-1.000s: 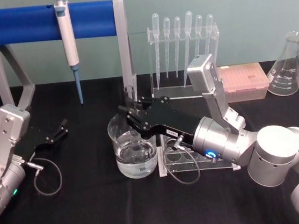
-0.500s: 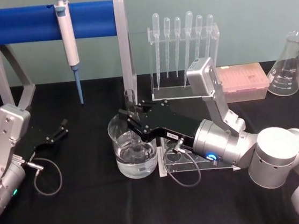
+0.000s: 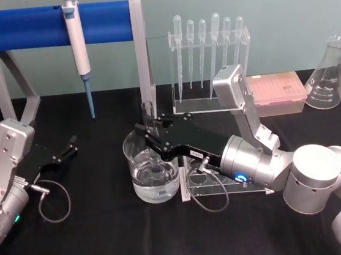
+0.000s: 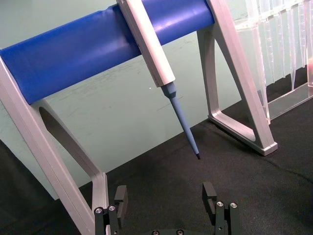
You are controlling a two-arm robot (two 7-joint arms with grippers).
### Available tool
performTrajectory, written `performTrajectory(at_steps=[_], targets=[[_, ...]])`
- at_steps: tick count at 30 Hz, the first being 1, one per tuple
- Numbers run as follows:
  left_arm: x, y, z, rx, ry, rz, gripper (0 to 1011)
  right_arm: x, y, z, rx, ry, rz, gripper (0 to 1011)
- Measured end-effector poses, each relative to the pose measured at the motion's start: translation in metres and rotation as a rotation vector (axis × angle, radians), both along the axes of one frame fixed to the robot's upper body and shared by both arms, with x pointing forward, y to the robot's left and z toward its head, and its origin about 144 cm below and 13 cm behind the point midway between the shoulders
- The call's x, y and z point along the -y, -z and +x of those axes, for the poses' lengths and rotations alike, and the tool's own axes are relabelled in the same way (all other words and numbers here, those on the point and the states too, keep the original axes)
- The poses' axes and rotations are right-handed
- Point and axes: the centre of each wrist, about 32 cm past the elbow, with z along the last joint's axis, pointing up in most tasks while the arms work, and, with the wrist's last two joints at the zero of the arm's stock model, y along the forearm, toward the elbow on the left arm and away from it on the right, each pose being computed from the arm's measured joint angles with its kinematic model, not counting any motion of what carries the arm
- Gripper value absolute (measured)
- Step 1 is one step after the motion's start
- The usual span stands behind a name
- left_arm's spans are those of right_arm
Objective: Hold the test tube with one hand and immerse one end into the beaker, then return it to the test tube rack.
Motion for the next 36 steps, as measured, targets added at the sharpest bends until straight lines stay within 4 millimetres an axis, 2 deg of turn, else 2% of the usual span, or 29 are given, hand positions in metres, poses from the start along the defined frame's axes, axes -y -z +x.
performTrajectory(at_steps=[36], targets=[[0.0, 0.0, 0.0, 0.0, 0.0, 0.0, 1000, 0.0, -0.0002, 0.0001, 0.001, 0.001, 0.002, 224]])
